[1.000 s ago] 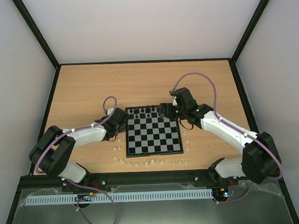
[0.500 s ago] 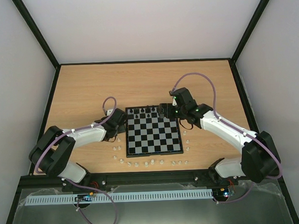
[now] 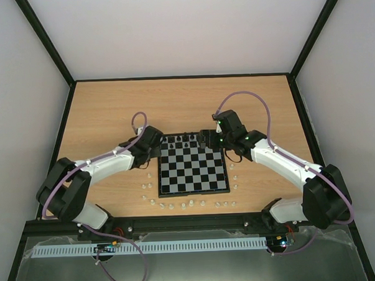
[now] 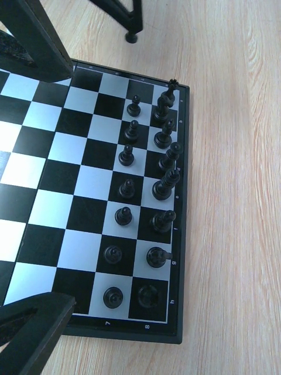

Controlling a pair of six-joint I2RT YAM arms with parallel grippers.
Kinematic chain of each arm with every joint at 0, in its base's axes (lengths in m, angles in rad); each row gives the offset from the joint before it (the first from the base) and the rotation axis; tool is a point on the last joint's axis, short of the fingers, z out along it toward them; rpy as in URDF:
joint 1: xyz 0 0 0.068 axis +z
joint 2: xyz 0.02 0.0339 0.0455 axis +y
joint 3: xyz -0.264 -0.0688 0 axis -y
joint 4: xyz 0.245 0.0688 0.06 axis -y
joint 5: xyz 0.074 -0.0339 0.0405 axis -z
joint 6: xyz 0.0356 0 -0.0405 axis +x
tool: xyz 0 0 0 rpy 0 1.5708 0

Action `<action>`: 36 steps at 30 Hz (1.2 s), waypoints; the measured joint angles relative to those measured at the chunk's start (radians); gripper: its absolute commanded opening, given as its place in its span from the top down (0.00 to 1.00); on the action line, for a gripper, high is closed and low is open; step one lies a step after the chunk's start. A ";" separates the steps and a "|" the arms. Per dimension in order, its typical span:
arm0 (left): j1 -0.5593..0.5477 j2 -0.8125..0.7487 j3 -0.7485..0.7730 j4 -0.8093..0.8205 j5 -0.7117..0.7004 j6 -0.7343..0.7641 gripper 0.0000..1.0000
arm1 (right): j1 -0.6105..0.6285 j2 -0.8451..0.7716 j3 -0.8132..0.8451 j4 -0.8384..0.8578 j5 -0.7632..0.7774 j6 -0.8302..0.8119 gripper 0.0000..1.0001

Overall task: Set up the chess pieces on the board
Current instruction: Pick up the chess piece at the center of the board, then place the chess piece on the chessboard.

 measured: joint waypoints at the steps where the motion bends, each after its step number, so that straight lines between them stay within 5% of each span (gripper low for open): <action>1: 0.000 0.000 0.024 -0.002 0.002 0.005 0.97 | 0.000 0.000 0.000 0.000 0.000 0.000 0.01; 36: -0.052 0.220 0.203 0.005 0.060 0.050 0.90 | 0.000 0.009 0.000 0.000 0.021 0.000 0.01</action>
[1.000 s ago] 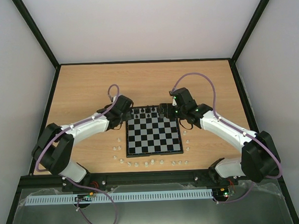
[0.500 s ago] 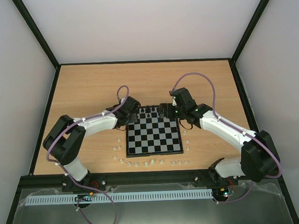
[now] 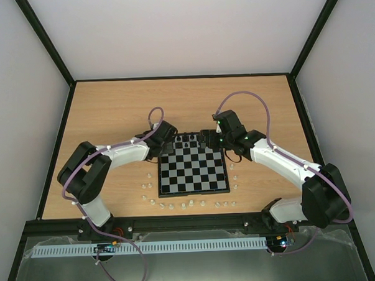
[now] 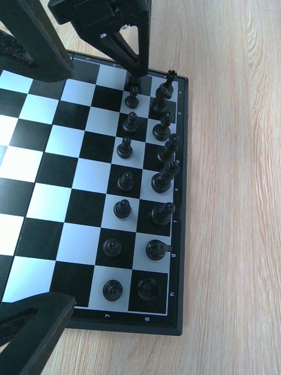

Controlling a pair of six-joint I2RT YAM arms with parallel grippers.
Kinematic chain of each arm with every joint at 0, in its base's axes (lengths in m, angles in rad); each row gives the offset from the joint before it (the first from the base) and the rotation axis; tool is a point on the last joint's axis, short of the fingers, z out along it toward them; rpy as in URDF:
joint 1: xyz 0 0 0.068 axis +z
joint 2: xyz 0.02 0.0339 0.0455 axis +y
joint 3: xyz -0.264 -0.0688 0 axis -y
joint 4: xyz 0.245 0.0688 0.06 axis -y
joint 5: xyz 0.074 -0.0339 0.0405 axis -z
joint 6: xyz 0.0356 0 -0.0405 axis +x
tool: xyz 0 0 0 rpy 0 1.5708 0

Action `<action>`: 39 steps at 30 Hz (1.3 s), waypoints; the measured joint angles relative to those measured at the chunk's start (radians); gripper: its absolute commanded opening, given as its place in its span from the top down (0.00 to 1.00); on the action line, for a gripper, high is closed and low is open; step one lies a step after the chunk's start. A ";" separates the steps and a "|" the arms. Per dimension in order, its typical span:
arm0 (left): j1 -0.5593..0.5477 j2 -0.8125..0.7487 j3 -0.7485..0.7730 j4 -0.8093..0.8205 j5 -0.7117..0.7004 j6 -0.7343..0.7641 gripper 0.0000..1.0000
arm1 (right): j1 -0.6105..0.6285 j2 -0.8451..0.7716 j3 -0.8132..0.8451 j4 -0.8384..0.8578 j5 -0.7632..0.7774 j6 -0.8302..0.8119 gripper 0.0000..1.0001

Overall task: Set up the chess pieces on the board
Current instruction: Place the chess piece on the chessboard, then reset both arms

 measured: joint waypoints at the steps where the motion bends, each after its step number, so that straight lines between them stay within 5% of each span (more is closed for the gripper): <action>1: 0.000 0.000 0.002 0.002 0.000 0.000 0.90 | 0.000 0.000 0.000 0.000 0.000 0.000 0.01; 26: -0.001 0.008 0.003 0.022 -0.001 0.011 0.73 | 0.000 0.003 0.000 0.000 0.000 0.000 0.01; 32: -0.022 -0.059 0.002 -0.005 -0.018 0.011 0.61 | 0.000 0.004 0.000 0.000 0.000 0.000 0.02; 39: -0.028 -0.240 -0.019 -0.026 -0.030 0.034 0.35 | 0.000 0.004 0.000 0.000 0.002 0.000 0.01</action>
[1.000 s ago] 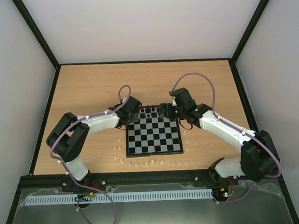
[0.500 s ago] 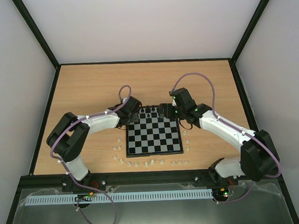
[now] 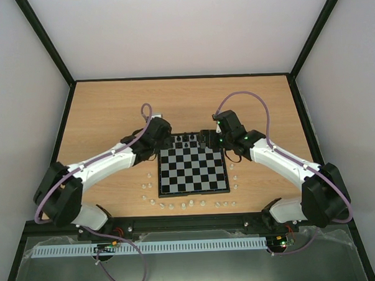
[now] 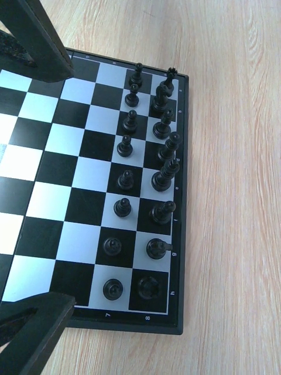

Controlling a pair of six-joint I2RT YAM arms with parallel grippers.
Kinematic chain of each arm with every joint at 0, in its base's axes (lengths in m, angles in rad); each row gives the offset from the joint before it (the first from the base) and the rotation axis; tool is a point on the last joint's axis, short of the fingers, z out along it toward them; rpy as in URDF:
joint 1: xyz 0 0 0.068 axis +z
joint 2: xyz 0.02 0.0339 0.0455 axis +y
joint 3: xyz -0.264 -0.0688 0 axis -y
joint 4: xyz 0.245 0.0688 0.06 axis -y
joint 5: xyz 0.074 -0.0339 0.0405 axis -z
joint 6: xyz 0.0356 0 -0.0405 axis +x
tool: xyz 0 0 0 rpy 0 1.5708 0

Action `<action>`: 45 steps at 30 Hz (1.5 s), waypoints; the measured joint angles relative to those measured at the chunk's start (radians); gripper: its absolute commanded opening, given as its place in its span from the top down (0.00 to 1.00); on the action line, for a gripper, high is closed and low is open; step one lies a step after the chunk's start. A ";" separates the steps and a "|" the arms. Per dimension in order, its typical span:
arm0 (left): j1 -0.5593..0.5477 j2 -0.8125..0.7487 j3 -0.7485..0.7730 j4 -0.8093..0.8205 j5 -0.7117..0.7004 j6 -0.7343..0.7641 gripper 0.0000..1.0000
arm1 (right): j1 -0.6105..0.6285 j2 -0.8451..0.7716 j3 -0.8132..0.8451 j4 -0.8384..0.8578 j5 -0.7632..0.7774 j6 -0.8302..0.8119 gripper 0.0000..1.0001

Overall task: Set up the chess pieces on the board
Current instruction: Reset both arms

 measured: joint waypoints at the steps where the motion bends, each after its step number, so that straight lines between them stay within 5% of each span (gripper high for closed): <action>1: -0.001 -0.017 -0.001 -0.002 0.003 0.010 0.30 | 0.000 0.000 0.000 0.000 0.002 0.000 0.01; 6: -0.019 -0.084 -0.006 0.008 0.020 0.055 0.02 | 0.000 0.000 0.000 0.000 0.010 0.000 0.01; 20: -0.044 -0.247 -0.260 0.171 0.003 0.114 0.01 | 0.003 -0.011 -0.008 0.002 0.060 0.000 0.01; 45: -0.044 -0.303 -0.293 0.245 -0.003 0.120 0.01 | 0.003 -0.011 -0.009 0.002 0.073 0.000 0.01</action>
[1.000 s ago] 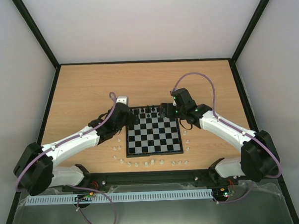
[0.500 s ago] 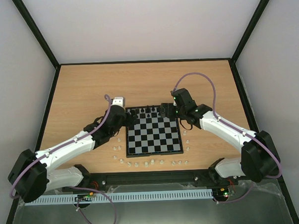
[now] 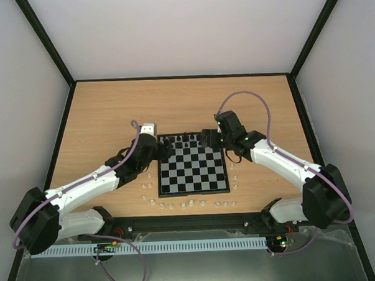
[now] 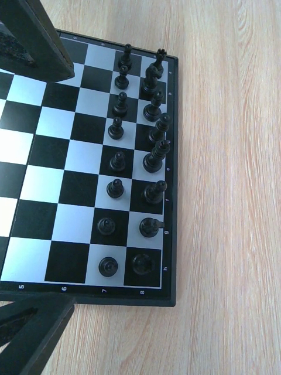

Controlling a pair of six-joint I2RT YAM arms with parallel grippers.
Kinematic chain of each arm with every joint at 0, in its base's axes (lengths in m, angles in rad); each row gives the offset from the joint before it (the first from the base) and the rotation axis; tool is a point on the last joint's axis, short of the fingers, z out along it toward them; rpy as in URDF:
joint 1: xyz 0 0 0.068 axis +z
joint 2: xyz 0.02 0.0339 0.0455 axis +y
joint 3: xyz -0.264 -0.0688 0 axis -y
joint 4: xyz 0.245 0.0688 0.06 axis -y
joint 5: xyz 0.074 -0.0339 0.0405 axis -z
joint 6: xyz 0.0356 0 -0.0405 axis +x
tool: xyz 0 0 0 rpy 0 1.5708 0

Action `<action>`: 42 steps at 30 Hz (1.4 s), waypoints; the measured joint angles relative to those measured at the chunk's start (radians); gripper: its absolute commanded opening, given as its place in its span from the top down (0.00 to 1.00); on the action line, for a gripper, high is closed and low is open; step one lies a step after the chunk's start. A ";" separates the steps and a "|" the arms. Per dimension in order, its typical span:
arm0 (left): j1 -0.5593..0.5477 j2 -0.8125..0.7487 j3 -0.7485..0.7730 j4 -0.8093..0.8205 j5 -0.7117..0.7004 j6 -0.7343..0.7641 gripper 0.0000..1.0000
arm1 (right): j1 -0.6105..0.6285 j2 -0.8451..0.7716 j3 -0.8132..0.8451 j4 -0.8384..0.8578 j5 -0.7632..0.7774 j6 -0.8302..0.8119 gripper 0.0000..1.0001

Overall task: Set up the chess pieces on the board
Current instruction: Reset both arms

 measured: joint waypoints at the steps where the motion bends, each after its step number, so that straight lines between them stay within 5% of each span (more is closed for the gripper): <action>1: 0.000 -0.001 -0.002 0.000 -0.002 0.000 0.01 | 0.000 0.000 0.000 0.000 0.000 0.000 0.01; 23: 0.000 -0.019 0.040 -0.082 -0.023 -0.005 0.01 | 0.000 -0.005 0.000 -0.029 0.095 -0.001 0.01; 42: 0.003 -0.228 0.024 -0.096 -0.138 0.018 0.01 | 0.000 -0.095 -0.129 0.087 0.250 -0.016 0.01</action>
